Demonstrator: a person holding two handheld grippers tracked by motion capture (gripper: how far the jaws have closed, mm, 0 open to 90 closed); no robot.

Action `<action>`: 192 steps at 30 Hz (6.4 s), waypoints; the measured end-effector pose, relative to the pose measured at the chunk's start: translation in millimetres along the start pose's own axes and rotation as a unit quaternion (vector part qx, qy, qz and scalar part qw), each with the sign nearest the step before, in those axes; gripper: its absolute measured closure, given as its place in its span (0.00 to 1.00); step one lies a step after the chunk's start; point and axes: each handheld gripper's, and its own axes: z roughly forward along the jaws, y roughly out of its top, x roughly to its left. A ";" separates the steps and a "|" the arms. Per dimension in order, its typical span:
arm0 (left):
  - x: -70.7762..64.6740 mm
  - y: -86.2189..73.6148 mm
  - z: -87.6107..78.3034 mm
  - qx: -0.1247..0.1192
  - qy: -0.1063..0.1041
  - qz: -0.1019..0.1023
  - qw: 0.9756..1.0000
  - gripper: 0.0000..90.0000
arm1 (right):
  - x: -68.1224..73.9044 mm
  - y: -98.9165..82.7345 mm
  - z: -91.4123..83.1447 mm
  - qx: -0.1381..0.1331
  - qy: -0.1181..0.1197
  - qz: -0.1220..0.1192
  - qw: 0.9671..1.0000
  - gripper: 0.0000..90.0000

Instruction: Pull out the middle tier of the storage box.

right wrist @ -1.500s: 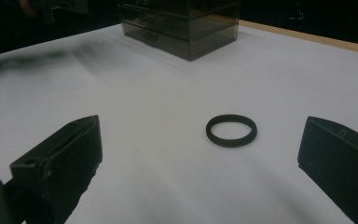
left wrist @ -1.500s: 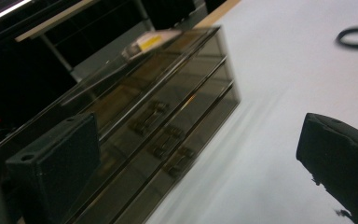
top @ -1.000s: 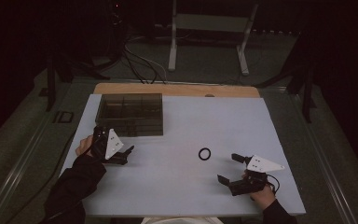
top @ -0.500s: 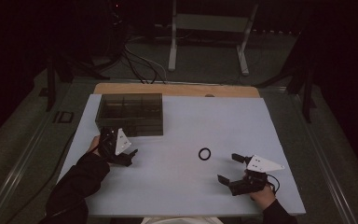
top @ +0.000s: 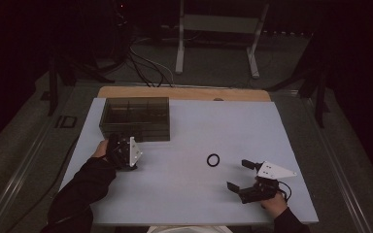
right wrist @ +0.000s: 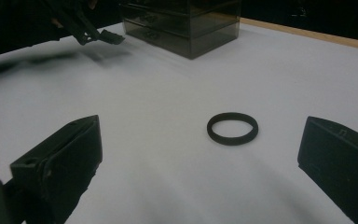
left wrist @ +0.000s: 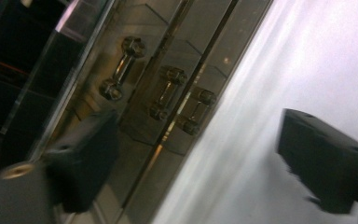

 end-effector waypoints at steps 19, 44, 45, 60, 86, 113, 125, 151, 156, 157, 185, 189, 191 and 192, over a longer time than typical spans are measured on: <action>-21.8 0.5 5.6 0.032 0.127 0.156 0.979 0.59 | 1.2 0.2 0.0 0.001 0.001 -0.003 1.000 0.00; -25.4 -4.0 25.2 0.054 0.178 0.191 0.964 0.84 | 2.3 0.8 -0.6 -0.001 0.001 -0.008 1.000 0.00; -25.9 -3.6 25.8 0.054 0.180 0.194 0.963 0.84 | 2.2 0.8 -0.7 -0.001 0.000 -0.009 1.000 0.00; -26.6 -1.2 31.4 0.054 0.182 0.195 0.962 0.90 | 1.8 0.3 0.0 0.001 0.002 -0.008 1.000 0.00; -32.4 -1.2 21.6 0.057 0.182 0.202 0.961 0.91 | 1.4 0.5 -1.4 0.000 0.001 -0.008 1.000 0.00; -36.9 -2.3 9.3 0.056 0.166 0.206 0.963 0.91 | 1.2 -0.4 -0.5 0.006 0.001 -0.009 1.000 0.00; -28.6 -3.7 -0.9 0.039 0.122 0.181 0.975 0.90 | 0.8 -0.6 0.9 0.009 0.000 -0.007 1.000 0.00; 5.7 -19.3 -23.7 0.040 -0.030 0.081 0.996 0.38 | 2.8 -0.5 2.6 0.015 0.003 -0.010 1.000 0.00; 14.4 -19.7 -27.2 0.044 -0.059 0.057 0.996 0.14 | 2.8 -0.4 2.4 0.014 0.003 -0.011 1.000 0.00; 16.4 -20.0 -27.8 0.045 -0.069 0.056 0.995 0.13 | 2.7 -0.4 2.3 0.014 0.003 -0.012 1.000 0.00; 61.5 -34.8 -34.4 0.034 -0.160 0.038 0.986 0.06 | 3.9 -0.5 2.9 0.017 0.000 -0.016 1.000 0.00; 69.3 -32.7 -35.5 0.012 -0.172 0.047 0.984 0.07 | 3.5 -0.7 3.0 0.017 0.000 -0.015 1.000 0.00; 73.0 -31.2 -35.7 0.009 -0.179 0.054 0.982 0.07 | 3.6 -0.8 3.3 0.018 0.000 -0.016 1.000 0.00; 74.9 -30.6 -35.7 0.008 -0.183 0.053 0.982 0.08 | 3.8 -0.8 3.4 0.018 0.000 -0.016 1.000 0.00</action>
